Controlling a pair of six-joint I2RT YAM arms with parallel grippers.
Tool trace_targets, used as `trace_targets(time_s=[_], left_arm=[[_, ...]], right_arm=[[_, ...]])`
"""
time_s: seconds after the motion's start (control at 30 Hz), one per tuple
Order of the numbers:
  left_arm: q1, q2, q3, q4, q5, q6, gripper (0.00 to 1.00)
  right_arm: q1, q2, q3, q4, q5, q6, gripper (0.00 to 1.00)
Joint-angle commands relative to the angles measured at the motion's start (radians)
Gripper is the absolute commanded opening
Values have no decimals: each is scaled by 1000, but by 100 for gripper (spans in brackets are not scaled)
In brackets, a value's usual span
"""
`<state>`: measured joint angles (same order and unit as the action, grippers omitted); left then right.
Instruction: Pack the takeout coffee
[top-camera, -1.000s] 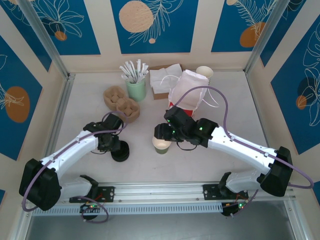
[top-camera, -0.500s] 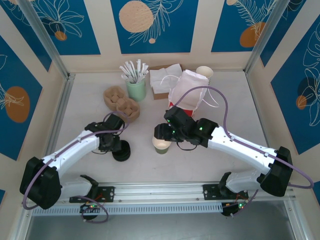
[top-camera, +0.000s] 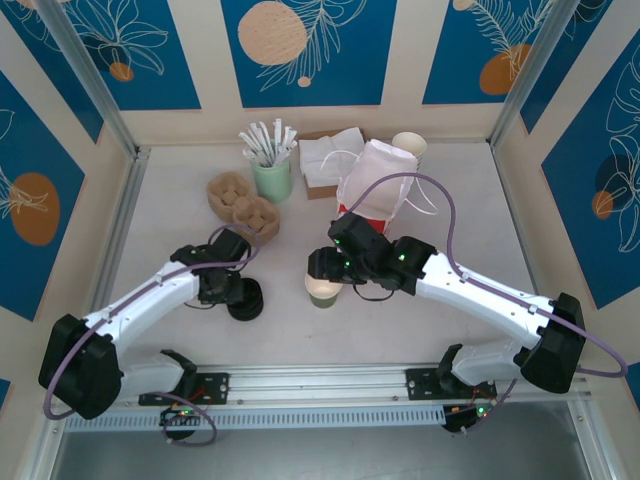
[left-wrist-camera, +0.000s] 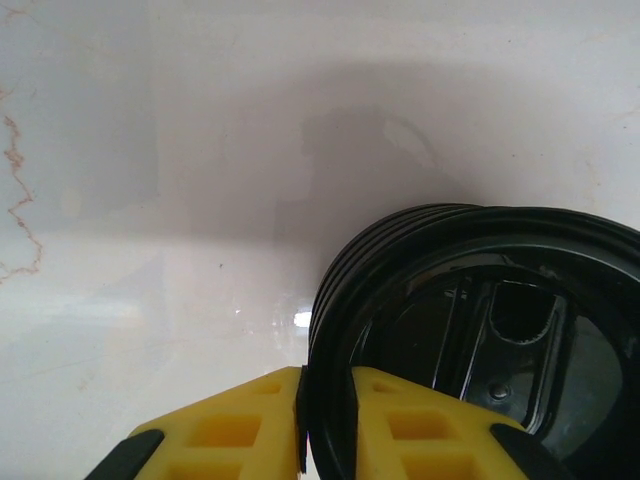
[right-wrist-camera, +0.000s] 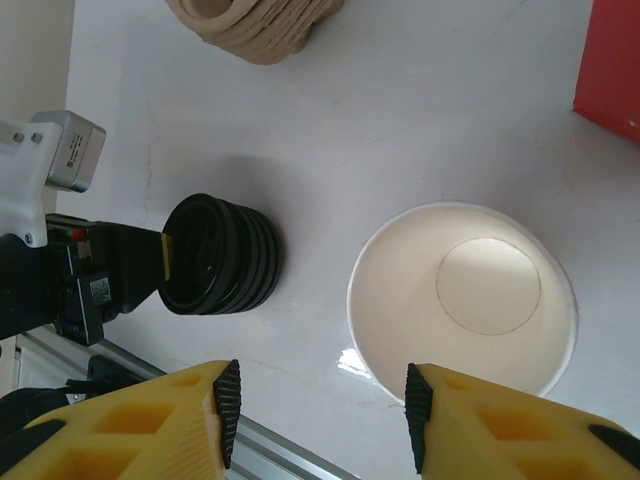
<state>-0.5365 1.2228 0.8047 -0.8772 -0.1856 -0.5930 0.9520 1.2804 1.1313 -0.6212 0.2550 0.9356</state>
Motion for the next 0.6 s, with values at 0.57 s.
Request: trace_targets(time_s=[0.57], left_arm=[[-27, -98, 49, -80, -23, -24, 16]], right_arm=[[33, 206, 140, 97, -209, 26, 50]])
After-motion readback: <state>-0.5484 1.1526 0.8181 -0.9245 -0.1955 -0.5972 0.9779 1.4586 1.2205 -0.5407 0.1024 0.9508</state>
